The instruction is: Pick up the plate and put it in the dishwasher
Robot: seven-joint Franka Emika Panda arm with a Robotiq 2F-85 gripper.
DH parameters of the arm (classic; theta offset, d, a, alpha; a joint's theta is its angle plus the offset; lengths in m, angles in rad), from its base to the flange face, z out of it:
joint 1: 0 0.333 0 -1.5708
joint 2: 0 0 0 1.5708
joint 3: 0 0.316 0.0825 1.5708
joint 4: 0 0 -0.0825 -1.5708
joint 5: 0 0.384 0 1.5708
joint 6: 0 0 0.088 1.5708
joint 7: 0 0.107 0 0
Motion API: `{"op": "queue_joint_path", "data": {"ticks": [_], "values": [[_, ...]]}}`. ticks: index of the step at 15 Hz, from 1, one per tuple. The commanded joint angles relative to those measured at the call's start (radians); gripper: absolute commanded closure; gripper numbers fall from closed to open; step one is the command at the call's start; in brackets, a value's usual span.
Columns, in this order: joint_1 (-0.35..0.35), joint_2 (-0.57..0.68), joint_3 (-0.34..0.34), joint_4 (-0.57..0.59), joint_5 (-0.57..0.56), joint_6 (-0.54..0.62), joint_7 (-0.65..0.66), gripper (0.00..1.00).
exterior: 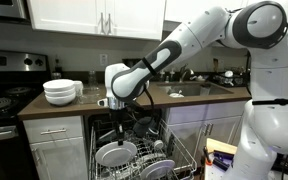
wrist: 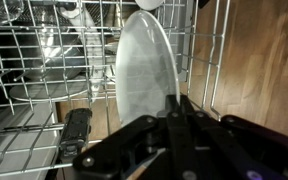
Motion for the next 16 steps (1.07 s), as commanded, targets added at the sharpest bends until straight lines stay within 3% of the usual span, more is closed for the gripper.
{"op": "queue_joint_path", "data": {"ticks": [1, 6, 16], "values": [[-0.023, -0.026, 0.005, -0.011, 0.041, -0.05, -0.006, 0.99], [-0.032, -0.019, -0.002, -0.02, 0.071, -0.062, -0.009, 0.99], [-0.027, 0.024, -0.007, -0.04, 0.017, -0.019, -0.023, 0.99]]}}
